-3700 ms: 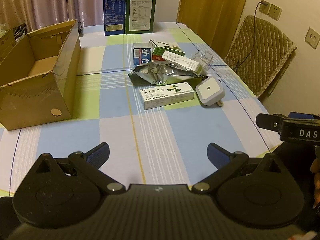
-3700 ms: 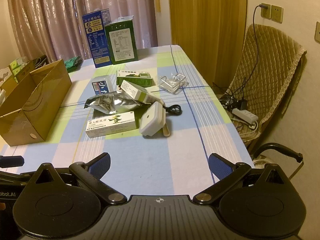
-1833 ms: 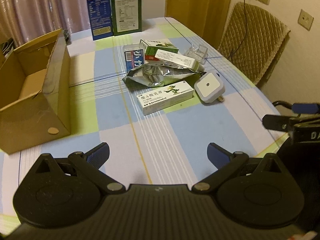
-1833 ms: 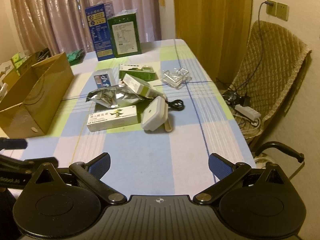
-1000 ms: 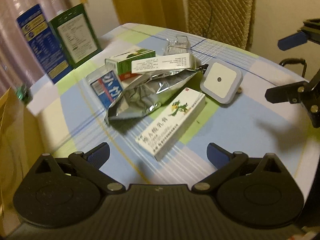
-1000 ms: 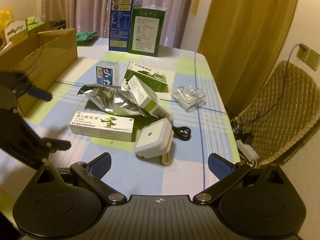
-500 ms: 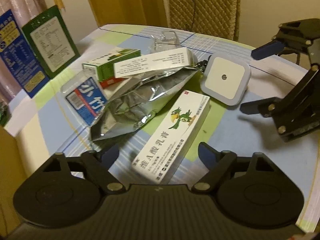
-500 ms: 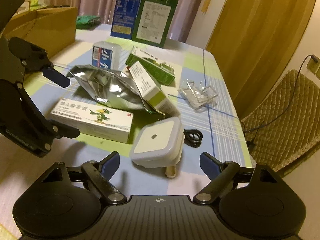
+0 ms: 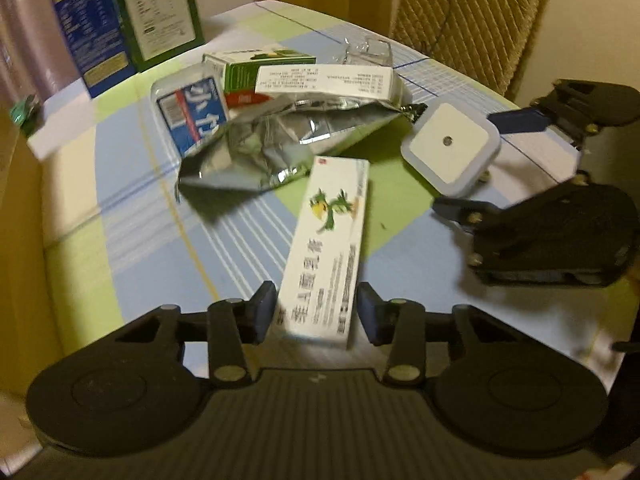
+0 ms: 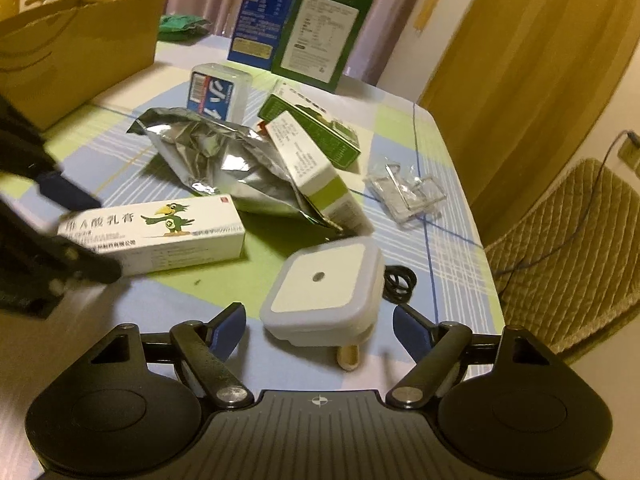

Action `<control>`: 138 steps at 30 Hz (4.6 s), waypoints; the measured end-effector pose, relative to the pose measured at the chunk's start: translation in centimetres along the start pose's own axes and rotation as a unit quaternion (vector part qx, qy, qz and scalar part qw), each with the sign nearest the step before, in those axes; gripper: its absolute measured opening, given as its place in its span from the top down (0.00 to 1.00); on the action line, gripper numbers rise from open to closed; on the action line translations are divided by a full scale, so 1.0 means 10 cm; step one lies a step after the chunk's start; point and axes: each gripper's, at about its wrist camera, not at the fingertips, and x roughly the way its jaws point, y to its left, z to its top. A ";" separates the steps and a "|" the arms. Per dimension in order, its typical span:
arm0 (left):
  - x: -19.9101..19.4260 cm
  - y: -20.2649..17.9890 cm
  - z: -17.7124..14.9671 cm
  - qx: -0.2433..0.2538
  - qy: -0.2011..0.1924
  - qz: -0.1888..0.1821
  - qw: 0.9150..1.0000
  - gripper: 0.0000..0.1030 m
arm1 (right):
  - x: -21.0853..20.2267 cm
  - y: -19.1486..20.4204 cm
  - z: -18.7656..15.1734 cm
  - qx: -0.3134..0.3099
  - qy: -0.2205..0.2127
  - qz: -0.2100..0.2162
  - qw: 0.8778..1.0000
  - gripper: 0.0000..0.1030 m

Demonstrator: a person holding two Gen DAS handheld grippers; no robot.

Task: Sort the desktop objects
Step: 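Grasp the white ointment box with the left tool while the right tool grasps the white night-light cube, then lift both held items and carry them toward the cardboard box, then open the left tool over the cardboard box while the right tool releases the cube inside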

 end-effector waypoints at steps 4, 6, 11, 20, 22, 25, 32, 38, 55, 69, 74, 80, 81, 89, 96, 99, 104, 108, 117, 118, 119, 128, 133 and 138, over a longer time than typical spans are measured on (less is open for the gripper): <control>-0.01 -0.06 -0.09 0.002 -0.013 0.015 1.000 0.52 | 0.06 0.03 0.00 -0.008 0.001 -0.013 1.000 0.30; -0.02 -0.05 -0.08 0.006 -0.025 0.022 0.999 0.51 | 0.09 0.01 0.00 -0.002 0.005 -0.013 1.000 0.37; 0.03 -0.03 -0.01 0.008 -0.040 0.013 0.999 0.51 | 0.01 -0.07 -0.03 0.030 0.007 -0.005 1.000 0.38; -0.03 -0.09 -0.05 -0.023 -0.023 0.020 0.999 0.68 | -0.31 -0.22 -0.21 0.150 0.019 0.032 0.988 0.38; -0.06 -0.12 -0.11 -0.028 -0.023 0.024 0.999 0.67 | -0.38 -0.22 -0.25 0.163 0.017 0.039 0.986 0.38; -0.07 -0.12 -0.13 -0.029 -0.026 0.023 0.999 0.66 | -0.40 -0.16 -0.29 0.158 0.011 0.028 0.987 0.37; -0.02 -0.08 -0.06 -0.032 -0.035 0.029 0.998 0.57 | -0.33 -0.06 -0.28 0.115 0.004 -0.014 0.993 0.28; 0.04 -0.06 -0.01 -0.034 -0.038 0.024 0.998 0.56 | -0.26 0.04 -0.25 0.068 -0.006 -0.028 0.997 0.28; 0.06 -0.11 0.01 -0.039 -0.022 0.023 0.999 0.68 | -0.26 0.00 -0.25 0.091 -0.005 -0.027 0.996 0.39; -0.34 -0.04 0.01 -0.085 -0.036 0.024 0.995 0.68 | -0.46 -0.12 -0.20 0.142 -0.028 -0.005 0.989 0.39; -0.61 0.04 0.09 -0.092 -0.052 0.034 0.994 0.68 | -0.63 -0.14 -0.09 0.150 -0.044 0.002 0.988 0.39; -1.04 0.25 0.19 -0.101 -0.079 0.051 0.990 0.68 | -0.89 -0.09 0.19 0.152 -0.076 0.018 0.985 0.39; -1.13 0.31 0.19 -0.104 -0.084 0.056 0.989 0.68 | -0.94 -0.07 0.26 0.150 -0.084 0.021 0.985 0.39; -1.78 0.94 0.03 -0.136 -0.108 0.111 0.979 0.68 | -1.15 0.32 0.94 0.129 -0.136 0.092 0.978 0.39; -2.19 1.72 -0.26 -0.167 -0.098 0.175 0.965 0.68 | -1.23 0.97 1.65 0.103 -0.170 0.175 0.964 0.39; -2.25 2.02 -0.36 -0.179 -0.090 0.188 0.962 0.68 | -1.18 1.26 1.90 0.091 -0.174 0.207 0.958 0.39; -2.22 2.38 -0.52 -0.191 -0.076 0.194 0.959 0.68 | -0.97 1.69 2.15 0.073 -0.163 0.235 0.956 0.39; -2.08 2.56 -0.61 -0.201 -0.069 0.188 0.959 0.68 | -0.75 1.92 2.23 0.064 -0.145 0.243 0.957 0.39; -1.78 2.70 -0.65 -0.216 -0.066 0.163 0.960 0.68 | -0.42 2.08 2.22 0.055 -0.120 0.242 0.961 0.39; -1.77 2.70 -0.65 -0.215 -0.067 0.165 0.960 0.68 | -0.40 2.08 2.22 0.055 -0.118 0.242 0.961 0.39; -1.77 2.69 -0.66 -0.214 -0.069 0.168 0.960 0.68 | -0.40 2.08 2.21 0.054 -0.117 0.242 0.962 0.39; -1.99 2.69 -0.73 -0.226 -0.099 0.184 0.952 0.68 | -0.38 2.11 2.14 0.057 -0.111 0.249 0.960 0.39; -2.14 2.64 -0.75 -0.228 -0.115 0.195 0.947 0.63 | -0.48 2.00 2.13 0.064 -0.129 0.243 0.959 0.27; -2.26 2.53 -0.79 -0.233 -0.124 0.194 0.945 0.61 | -0.66 1.79 2.07 0.070 -0.144 0.231 0.960 0.25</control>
